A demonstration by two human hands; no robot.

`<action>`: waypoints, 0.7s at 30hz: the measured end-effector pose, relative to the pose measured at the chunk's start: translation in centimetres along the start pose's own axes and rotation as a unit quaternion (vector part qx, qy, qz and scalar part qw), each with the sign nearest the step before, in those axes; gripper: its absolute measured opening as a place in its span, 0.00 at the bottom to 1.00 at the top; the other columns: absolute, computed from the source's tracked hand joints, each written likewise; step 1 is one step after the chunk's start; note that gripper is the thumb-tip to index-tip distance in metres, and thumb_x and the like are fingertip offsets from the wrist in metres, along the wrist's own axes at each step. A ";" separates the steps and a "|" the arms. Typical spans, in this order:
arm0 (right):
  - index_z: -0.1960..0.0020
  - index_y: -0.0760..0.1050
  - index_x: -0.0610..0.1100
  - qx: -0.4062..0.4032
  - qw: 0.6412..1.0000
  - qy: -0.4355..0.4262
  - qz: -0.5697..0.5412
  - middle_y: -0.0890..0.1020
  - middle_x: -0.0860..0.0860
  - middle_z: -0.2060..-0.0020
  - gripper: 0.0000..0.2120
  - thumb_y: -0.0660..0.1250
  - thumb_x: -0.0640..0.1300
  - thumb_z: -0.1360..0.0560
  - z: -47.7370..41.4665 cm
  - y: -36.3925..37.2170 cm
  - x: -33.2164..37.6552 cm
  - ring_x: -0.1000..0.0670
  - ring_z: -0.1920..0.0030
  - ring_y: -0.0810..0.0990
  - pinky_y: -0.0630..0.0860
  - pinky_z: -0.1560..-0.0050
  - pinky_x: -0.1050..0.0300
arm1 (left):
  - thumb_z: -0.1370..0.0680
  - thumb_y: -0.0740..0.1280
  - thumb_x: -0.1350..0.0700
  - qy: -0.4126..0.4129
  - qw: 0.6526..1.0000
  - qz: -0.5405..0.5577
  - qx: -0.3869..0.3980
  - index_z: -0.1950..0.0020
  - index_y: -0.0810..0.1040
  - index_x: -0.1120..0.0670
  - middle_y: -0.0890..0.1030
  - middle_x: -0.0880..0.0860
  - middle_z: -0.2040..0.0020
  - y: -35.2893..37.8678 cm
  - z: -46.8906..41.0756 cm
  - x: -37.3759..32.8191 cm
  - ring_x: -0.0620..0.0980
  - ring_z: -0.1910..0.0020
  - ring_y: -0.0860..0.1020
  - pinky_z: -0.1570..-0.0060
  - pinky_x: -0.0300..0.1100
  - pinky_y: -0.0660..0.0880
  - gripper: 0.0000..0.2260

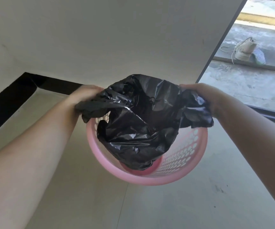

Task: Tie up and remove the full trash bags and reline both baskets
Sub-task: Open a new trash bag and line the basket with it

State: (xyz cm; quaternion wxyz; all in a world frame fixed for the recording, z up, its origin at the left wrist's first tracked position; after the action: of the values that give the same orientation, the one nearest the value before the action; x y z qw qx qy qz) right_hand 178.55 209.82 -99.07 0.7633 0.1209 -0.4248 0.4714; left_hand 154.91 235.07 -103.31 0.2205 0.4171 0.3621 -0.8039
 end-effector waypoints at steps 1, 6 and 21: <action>0.49 0.78 0.44 0.015 0.999 -0.011 -0.051 0.83 0.46 0.61 0.11 0.68 0.52 0.23 0.0 -0.4 0.2 0.50 0.72 0.83 0.79 0.72 0.60 | 0.22 0.68 0.53 0.009 1.000 0.000 -0.004 0.44 0.82 0.55 0.82 0.51 0.56 -0.6 0.7 -0.9 0.51 0.57 0.80 0.66 0.33 0.76 0.09; 0.40 0.77 0.46 0.073 0.995 -0.010 0.070 0.81 0.40 0.42 0.23 0.72 0.58 0.29 1.6 -1.3 0.8 0.40 0.47 0.84 0.76 0.38 0.40 | 0.26 0.69 0.41 -0.028 0.964 -0.176 0.198 0.48 0.83 0.53 0.86 0.55 0.55 -1.9 5.0 -3.4 0.54 0.58 0.83 0.58 0.45 0.77 0.17; 0.21 0.53 0.50 -0.263 0.836 -0.310 0.370 0.53 0.44 0.22 0.39 0.64 0.63 0.25 4.6 4.0 3.0 0.39 0.23 0.54 0.57 0.26 0.38 | 0.25 0.67 0.41 0.198 0.954 -0.158 -0.163 0.28 0.69 0.53 0.69 0.54 0.28 -3.8 6.6 -4.8 0.54 0.28 0.65 0.30 0.49 0.63 0.30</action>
State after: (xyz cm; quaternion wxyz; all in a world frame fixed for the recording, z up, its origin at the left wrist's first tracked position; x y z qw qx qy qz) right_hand 173.38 211.05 -94.81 0.3638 -0.1107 -0.7600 0.5271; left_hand 151.73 232.64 -95.22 0.0791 0.4637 0.5859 -0.6599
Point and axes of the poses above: each hand's wrist, its own z-axis away from the middle knuckle, its own y-axis out of the palm, x = y × z, the point moved 4 cm from there along -z, towards the middle knuckle
